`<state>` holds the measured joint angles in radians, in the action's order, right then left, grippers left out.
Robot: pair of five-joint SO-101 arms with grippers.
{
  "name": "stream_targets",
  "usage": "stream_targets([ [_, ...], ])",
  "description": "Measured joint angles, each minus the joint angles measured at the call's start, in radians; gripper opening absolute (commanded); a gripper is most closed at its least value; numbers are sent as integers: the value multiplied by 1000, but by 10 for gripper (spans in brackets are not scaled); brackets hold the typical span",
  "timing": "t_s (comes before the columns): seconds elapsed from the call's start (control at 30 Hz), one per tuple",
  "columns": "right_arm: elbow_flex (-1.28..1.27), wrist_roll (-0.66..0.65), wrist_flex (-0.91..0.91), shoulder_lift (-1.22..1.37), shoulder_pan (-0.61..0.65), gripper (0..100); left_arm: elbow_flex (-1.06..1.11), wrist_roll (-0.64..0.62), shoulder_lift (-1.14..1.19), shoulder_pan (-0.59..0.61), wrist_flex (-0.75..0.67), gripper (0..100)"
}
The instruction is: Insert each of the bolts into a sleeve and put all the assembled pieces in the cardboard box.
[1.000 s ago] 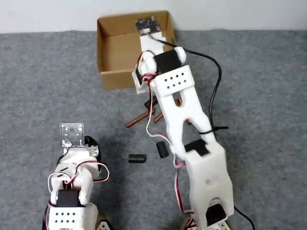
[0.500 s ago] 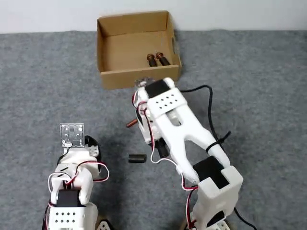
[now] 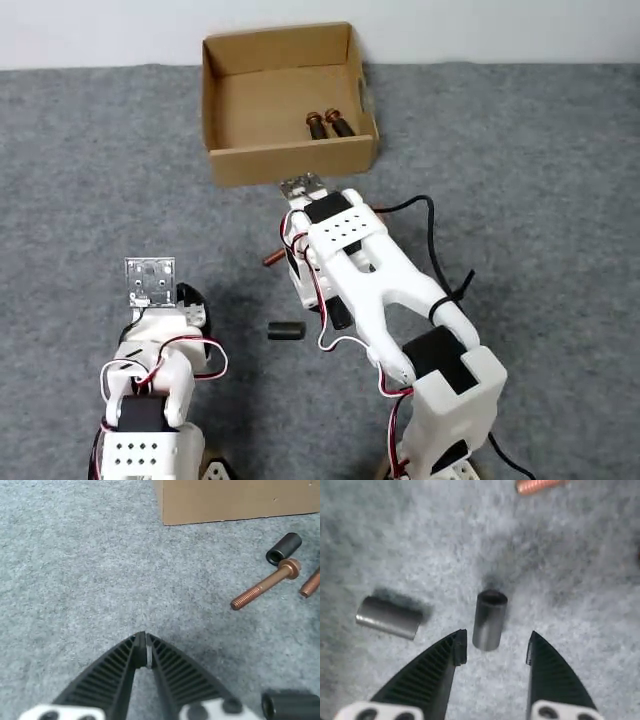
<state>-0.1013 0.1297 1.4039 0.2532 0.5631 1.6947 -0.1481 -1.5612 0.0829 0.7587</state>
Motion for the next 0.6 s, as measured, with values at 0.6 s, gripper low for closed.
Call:
stream_targets([
  [0.6, 0, 29, -31, 167, -6, 8, 0, 0, 0, 0, 0, 6],
])
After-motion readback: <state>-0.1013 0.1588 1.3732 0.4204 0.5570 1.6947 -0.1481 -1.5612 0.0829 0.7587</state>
